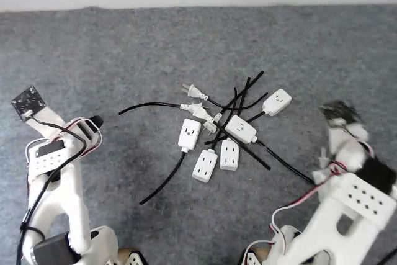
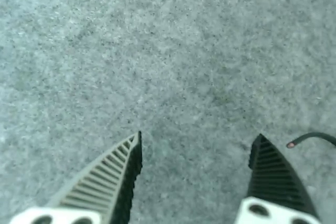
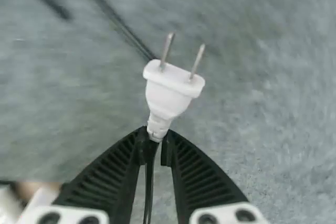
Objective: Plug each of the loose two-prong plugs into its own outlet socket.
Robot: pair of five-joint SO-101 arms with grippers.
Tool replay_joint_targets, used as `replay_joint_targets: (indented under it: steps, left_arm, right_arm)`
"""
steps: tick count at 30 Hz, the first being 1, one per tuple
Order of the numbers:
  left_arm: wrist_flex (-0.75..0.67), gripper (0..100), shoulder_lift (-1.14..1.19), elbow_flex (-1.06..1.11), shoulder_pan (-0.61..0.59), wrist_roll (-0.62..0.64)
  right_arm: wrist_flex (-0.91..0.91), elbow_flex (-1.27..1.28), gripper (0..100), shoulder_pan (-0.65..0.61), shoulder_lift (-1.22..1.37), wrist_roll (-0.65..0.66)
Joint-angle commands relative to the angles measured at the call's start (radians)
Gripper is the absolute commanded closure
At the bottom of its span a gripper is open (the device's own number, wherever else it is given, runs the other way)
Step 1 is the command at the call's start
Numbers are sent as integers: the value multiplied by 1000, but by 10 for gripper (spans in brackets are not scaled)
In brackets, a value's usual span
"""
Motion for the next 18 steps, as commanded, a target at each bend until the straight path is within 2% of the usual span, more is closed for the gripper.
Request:
replay_joint_targets:
  steps: [1, 9, 14, 18]
  left_arm:
    - [-26, 689, 2, -25, 9, 3]
    - [-26, 689, 2, -22, 9, 3]
    - [-25, 689, 2, -22, 9, 3]
    - [-25, 689, 2, -22, 9, 3]
  right_arm:
    - [-196, 133, 990, 102, -21, 64]
    - [-610, 344, 965, 260, -19, 77]
    - [-667, 399, 790, 265, -19, 75]
    - [-651, 404, 801, 266, -30, 75]
